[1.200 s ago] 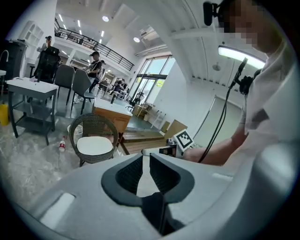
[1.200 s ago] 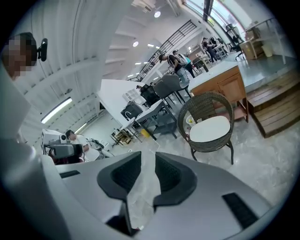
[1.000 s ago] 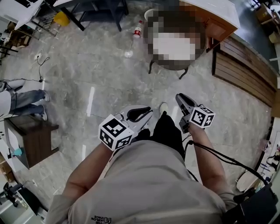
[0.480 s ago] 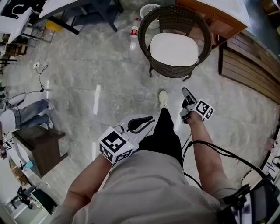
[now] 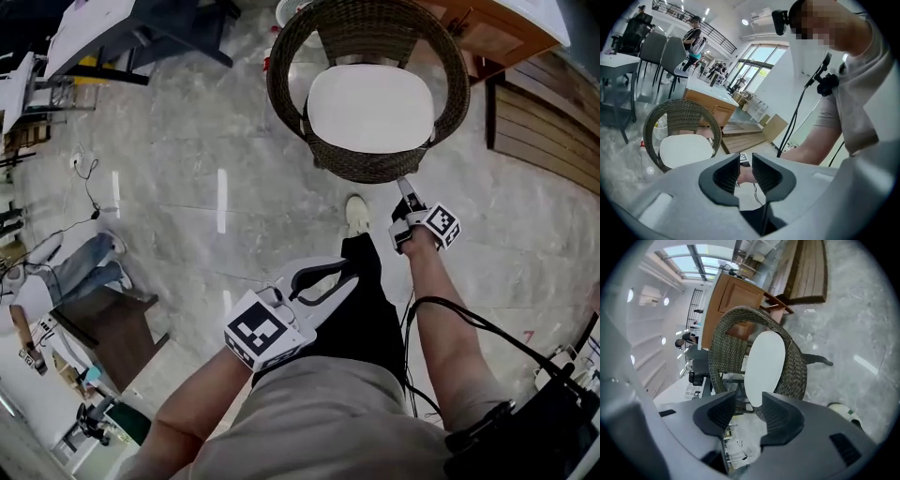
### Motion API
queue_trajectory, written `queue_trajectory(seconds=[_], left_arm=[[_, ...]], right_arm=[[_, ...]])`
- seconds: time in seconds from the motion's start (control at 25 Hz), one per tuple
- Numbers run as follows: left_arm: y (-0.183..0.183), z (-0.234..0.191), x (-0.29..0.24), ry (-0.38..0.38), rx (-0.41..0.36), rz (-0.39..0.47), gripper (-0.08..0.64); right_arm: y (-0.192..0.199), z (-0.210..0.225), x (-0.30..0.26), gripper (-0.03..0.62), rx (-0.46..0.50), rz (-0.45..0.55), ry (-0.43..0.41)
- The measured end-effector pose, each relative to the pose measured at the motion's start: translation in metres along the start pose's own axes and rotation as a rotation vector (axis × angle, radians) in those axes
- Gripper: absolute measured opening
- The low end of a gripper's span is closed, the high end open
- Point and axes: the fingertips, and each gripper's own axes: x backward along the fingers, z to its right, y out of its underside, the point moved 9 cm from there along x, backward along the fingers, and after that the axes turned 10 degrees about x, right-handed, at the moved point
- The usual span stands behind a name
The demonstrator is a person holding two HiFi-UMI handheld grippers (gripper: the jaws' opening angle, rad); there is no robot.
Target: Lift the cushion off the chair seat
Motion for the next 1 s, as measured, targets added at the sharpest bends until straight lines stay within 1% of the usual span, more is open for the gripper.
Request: queue_trajectory(seconds=[0.08,0.16,0.32,0.56,0.72,0.88,1.0], left_arm=[[-0.007,-0.017,-0.021,0.007,0.008,-0.009,0.066],[-0.013,-0.033,-0.039,0.014,0.019,-0.016,0.066],[-0.019,-0.060,-0.065,0.024,0.045,-0.027,0.066],[-0.017,-0.083,-0.091,0.041,0.080,-0.046,0.066],[-0.020,-0.095,-0.101,0.044,0.095,-0.054,0.067],[-0.021,-0.101,-0.111,0.048,0.111,-0.064,0.066],[-0.021,-0.106,-0.115,0.045,0.135,-0.062,0.067]], right_arm=[[-0.008,0.016,-0.023,0.166,-0.031,0.004,0.013],[-0.016,0.031,-0.042,0.166,-0.030,-0.001,0.032],[-0.033,0.056,-0.069,0.169,0.000,0.002,0.077],[-0.070,0.091,-0.083,0.173,0.046,0.041,0.146],[-0.087,0.101,-0.095,0.182,0.051,0.040,0.157],[-0.091,0.110,-0.102,0.189,0.026,0.053,0.177],[-0.093,0.110,-0.108,0.189,0.006,0.063,0.154]])
